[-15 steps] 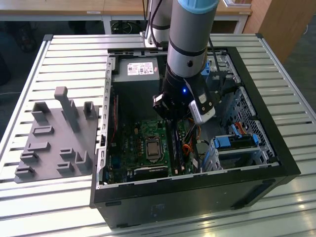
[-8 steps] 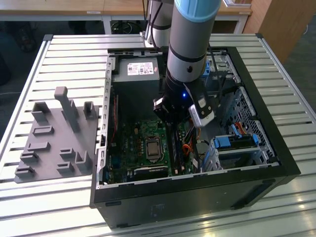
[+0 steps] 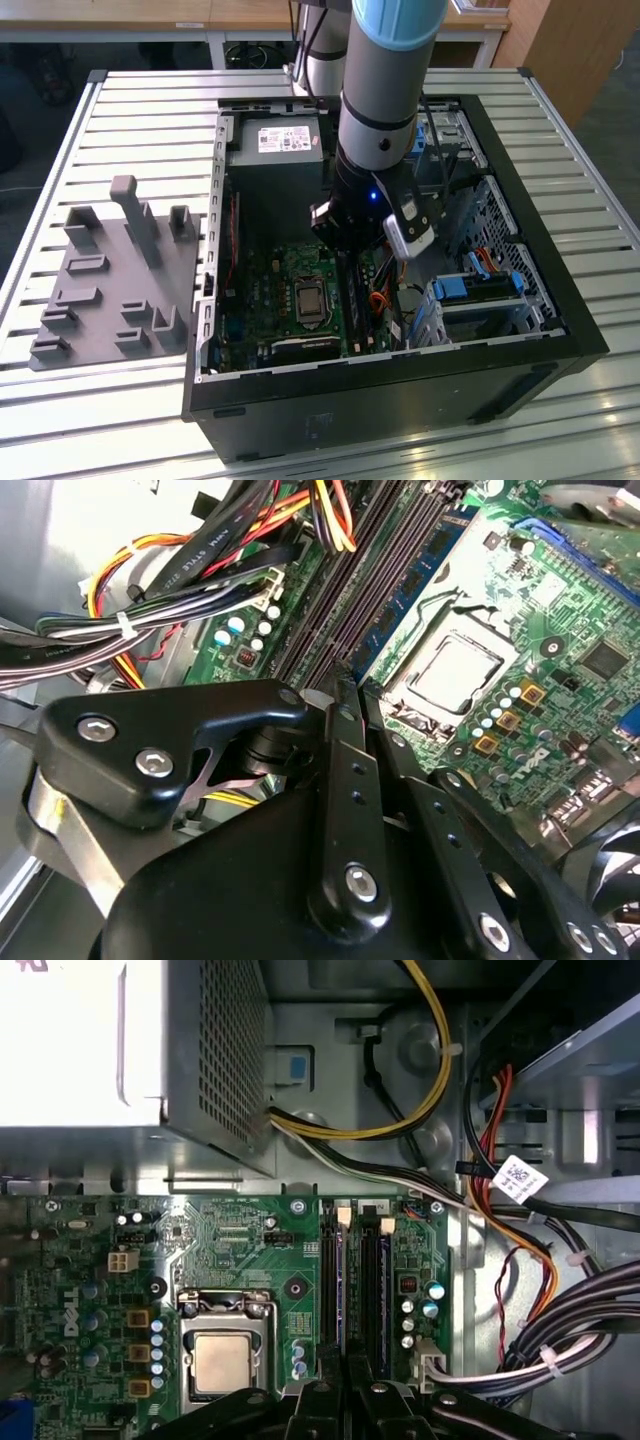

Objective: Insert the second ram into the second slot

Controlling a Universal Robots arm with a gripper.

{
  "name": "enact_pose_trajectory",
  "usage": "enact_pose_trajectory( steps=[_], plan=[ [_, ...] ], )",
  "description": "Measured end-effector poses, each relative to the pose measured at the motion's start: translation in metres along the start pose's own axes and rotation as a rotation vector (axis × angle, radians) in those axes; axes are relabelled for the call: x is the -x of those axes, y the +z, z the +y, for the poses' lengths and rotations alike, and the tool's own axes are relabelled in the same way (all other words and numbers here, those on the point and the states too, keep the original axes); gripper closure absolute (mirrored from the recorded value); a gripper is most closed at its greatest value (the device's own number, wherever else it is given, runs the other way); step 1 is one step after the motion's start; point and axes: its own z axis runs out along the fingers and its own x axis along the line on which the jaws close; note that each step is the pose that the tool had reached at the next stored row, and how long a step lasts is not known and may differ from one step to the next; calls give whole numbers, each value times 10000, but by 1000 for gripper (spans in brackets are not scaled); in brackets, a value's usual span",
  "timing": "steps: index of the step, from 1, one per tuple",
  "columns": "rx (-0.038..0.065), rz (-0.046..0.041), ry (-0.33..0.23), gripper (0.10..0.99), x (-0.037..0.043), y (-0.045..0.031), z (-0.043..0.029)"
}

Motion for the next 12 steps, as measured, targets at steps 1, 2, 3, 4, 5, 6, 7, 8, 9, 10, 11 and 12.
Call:
enact_pose_trajectory(
  steps=[1,2,3,4,5,6,7,8,9,10,11,12],
  plan=[
    [1,0,-35,949,0,4,0],
    [1,1,-62,949,1,9,0],
    [-1,1,-67,949,1,14,-1],
    [-3,2,-69,949,1,21,-3],
    [-2,2,-70,949,2,30,-4],
    [0,1,-70,949,3,40,-5],
    [-2,2,-70,949,3,47,-10],
    [-2,2,-70,949,3,54,-14],
    [-2,1,-69,949,3,60,-15],
    [-2,2,-69,949,3,64,-17],
    [-2,2,-69,949,3,70,-19],
    [-3,2,-70,949,4,74,-24]
  ],
)
